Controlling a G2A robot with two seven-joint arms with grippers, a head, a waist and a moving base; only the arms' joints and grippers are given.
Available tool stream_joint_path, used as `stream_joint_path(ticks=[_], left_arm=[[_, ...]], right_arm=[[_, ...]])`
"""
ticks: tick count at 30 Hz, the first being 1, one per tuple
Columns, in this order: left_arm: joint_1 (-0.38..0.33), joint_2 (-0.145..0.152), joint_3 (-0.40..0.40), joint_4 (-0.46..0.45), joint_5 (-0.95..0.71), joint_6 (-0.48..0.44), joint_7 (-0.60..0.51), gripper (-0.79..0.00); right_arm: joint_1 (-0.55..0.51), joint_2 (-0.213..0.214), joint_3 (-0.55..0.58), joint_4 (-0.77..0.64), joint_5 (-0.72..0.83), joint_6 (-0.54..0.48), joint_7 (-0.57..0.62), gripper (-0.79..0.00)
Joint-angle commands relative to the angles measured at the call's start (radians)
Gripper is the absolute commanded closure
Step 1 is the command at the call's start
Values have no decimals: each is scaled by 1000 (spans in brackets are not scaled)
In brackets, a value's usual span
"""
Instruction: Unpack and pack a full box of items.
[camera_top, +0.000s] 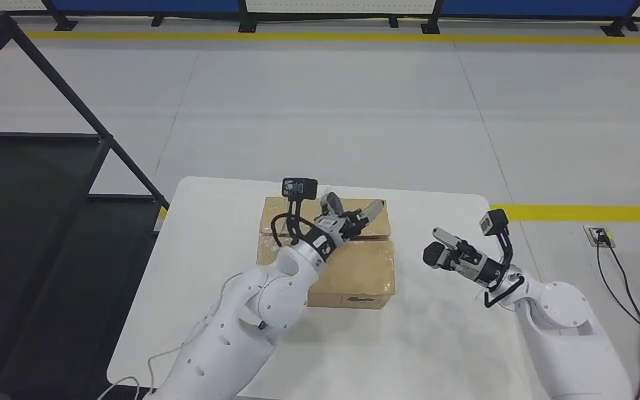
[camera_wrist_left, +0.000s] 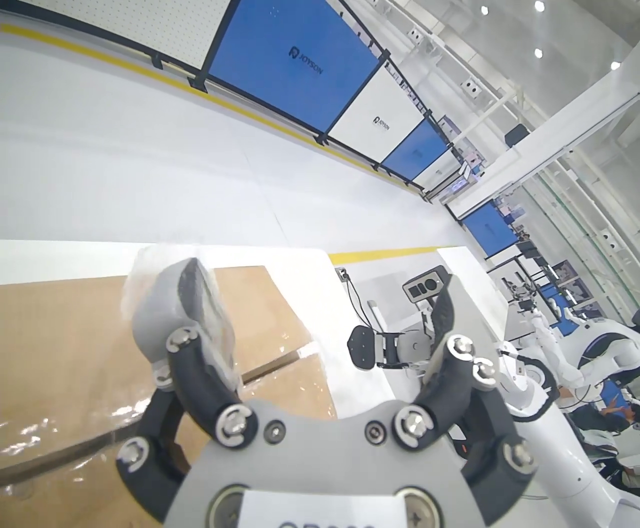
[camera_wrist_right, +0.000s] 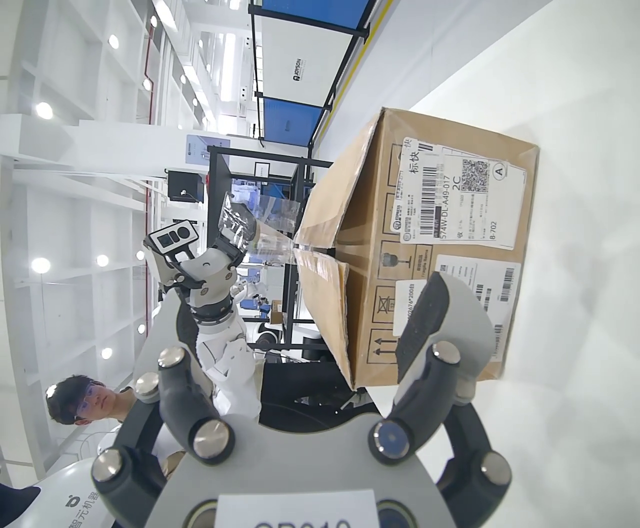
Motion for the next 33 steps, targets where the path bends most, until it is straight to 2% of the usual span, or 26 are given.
stream_joint_path(ticks=[1, 18, 33], left_arm=[[-11, -8, 14, 18, 5, 1, -1, -785], [-76, -74, 95, 129, 31, 6, 6, -785], [-135, -148, 173, 227, 43, 17, 27, -785]], right_arm=[[-4, 1, 2, -1, 4, -3, 0, -785], [-40, 16, 18, -20, 18, -11, -4, -785], [-81, 27, 48, -18, 58, -49, -9, -785]])
